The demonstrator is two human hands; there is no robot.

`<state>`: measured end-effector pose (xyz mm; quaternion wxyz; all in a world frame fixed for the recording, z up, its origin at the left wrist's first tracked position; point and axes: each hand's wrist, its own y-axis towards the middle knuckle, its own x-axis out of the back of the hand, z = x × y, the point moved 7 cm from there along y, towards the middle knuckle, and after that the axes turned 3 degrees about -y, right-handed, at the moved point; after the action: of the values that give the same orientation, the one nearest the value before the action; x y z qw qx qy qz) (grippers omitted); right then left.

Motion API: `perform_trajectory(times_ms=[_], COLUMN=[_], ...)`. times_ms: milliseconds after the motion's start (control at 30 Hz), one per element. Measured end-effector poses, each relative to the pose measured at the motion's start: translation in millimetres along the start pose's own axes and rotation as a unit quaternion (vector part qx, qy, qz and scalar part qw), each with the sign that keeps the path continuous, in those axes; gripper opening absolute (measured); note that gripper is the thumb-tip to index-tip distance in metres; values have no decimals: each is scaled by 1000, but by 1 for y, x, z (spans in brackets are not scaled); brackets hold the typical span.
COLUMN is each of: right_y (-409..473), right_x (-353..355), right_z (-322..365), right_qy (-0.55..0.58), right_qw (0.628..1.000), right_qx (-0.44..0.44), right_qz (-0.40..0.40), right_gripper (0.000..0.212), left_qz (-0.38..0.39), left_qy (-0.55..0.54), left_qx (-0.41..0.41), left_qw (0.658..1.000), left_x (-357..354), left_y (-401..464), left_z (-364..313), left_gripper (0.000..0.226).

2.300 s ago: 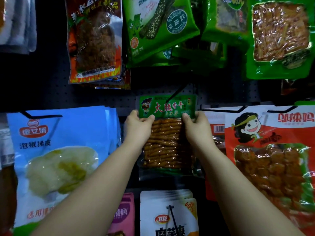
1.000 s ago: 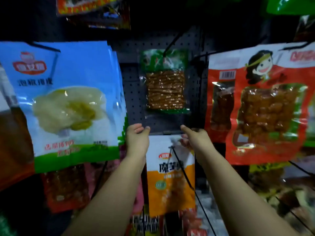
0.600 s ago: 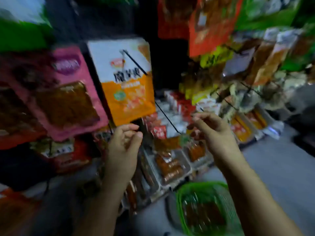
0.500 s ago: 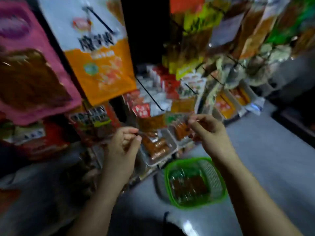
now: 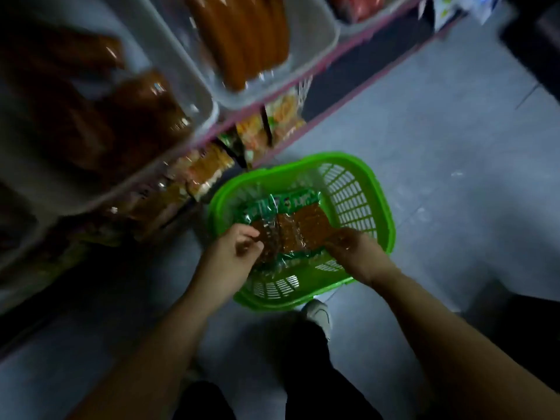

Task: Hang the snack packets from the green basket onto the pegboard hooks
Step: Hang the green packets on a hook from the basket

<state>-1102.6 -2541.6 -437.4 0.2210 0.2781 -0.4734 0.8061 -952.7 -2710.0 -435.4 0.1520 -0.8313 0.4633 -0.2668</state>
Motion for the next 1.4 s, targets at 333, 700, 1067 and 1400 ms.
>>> perform_trajectory(times_ms=[333, 700, 1067, 1400], right_y=[213, 263, 266, 257], right_x=[-96, -151, -151, -108], right_z=[-119, -173, -177, -178], right_qy=[-151, -67, 118, 295], right_qw=[985, 985, 965, 935], right_qx=[-43, -145, -201, -197], right_qz=[75, 63, 122, 2], right_gripper=[40, 91, 72, 40], left_qz=[127, -37, -41, -85], left_qy=[189, 45, 16, -193], left_qx=[69, 162, 153, 190], left_qw=[971, 985, 987, 959], left_x=[-144, -148, -153, -132], left_y=[193, 224, 229, 228], left_z=[158, 197, 199, 184], left_gripper=[25, 59, 10, 21])
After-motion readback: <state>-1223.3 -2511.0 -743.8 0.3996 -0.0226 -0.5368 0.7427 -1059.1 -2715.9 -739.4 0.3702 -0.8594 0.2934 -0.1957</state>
